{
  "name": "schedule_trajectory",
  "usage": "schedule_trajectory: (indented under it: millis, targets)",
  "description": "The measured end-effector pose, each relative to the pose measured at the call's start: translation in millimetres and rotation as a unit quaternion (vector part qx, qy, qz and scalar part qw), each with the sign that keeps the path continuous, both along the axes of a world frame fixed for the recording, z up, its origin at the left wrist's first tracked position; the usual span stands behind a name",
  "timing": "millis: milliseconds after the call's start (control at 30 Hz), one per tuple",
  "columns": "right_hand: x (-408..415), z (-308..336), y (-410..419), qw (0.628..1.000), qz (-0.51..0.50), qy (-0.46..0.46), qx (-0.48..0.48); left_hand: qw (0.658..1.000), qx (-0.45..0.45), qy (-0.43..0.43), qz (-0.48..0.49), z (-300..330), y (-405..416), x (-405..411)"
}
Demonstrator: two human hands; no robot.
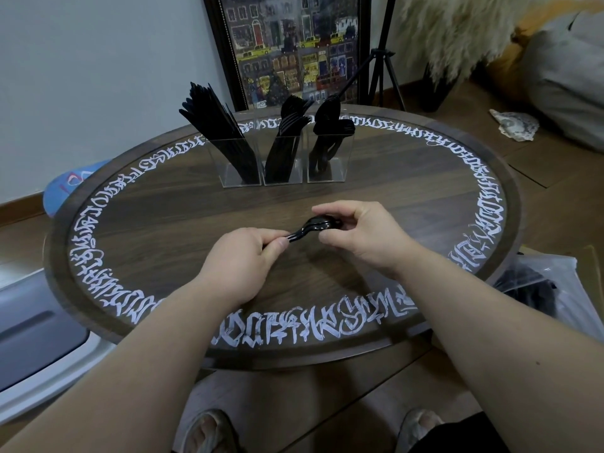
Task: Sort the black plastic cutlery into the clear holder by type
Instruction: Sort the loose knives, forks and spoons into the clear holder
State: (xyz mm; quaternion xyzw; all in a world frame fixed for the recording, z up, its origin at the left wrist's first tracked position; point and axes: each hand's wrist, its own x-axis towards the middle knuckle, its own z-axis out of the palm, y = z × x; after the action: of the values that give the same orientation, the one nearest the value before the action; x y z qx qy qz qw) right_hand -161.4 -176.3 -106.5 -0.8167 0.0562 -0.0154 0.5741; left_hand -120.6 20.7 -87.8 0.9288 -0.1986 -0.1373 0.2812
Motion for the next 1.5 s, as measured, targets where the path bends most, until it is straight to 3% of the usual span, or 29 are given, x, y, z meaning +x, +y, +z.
schedule_trajectory:
  millis: [367, 533, 767, 1100, 1267, 1500]
  targets:
    - [2.4, -3.1, -3.0, 0.997, -0.041, -0.027, 0.054, 0.999, 0.006, -0.049, 0.014, -1.1, 3.0, 4.5]
    - [1.9, -1.1, -1.9, 0.992, -0.048, -0.072, -0.096, 0.999, -0.009, -0.032, 0.013, 1.4, -1.0, 4.0]
    - [-8.0, 18.0, -3.7, 0.970, -0.134, -0.190, -0.069, 0.993, -0.047, -0.099, -0.039, 13.6, -10.5, -3.7]
    - [10.2, 65.6, -38.3, 0.909, -0.249, -0.275, -0.191, 0.965, 0.069, -0.223, -0.115, 49.0, -48.1, 50.8]
    - [40.8, 88.5, -66.2, 0.864, -0.234, -0.314, -0.316, 0.964, 0.102, -0.204, -0.135, 47.8, -68.2, 77.2]
    - [68.1, 94.0, -78.0, 0.857, -0.206, -0.295, -0.370, 0.951, 0.158, -0.227, -0.136, 38.8, -79.9, 93.9]
